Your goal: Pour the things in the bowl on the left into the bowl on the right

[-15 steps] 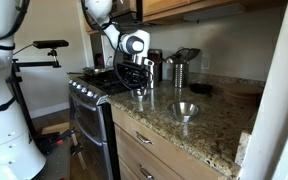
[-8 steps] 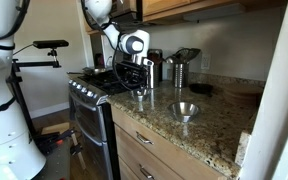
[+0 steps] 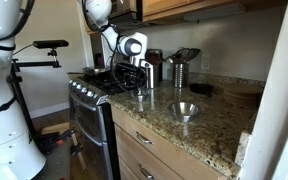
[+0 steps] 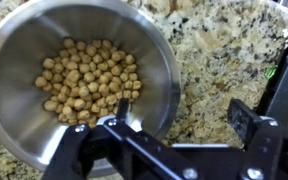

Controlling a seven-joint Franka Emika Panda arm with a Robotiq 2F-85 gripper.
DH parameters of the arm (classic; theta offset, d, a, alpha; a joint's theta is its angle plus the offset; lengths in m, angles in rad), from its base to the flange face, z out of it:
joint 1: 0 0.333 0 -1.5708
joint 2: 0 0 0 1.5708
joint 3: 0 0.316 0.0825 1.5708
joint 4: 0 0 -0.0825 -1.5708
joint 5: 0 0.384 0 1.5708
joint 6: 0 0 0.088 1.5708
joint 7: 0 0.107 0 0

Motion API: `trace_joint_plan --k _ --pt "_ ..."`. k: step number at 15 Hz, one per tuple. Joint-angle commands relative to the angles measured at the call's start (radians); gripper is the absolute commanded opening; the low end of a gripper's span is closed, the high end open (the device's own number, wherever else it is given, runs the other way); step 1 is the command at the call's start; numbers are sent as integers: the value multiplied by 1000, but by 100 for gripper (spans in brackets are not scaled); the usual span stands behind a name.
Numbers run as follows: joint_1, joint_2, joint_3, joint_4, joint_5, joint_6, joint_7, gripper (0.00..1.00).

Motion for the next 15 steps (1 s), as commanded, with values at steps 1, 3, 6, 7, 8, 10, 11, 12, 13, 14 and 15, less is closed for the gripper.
trace_joint_plan --k 1,3,6,7,8,10,11,12,13,14,15 --pt "20 14 -11 9 4 1 39 88" --pt "22 16 -11 8 3 0 43 67" --pt "24 17 -12 9 3 1 49 47" --pt "25 17 -12 9 3 1 53 41" --pt "25 17 -12 8 3 2 54 40" --pt "24 16 -12 7 3 3 57 36" --pt "24 15 -12 6 3 3 59 31" --pt "24 14 -12 5 3 4 60 32" --pt "26 12 -13 4 1 4 64 16" --pt "26 10 -13 3 0 3 68 13" --pt "29 4 -14 1 -3 1 76 12"
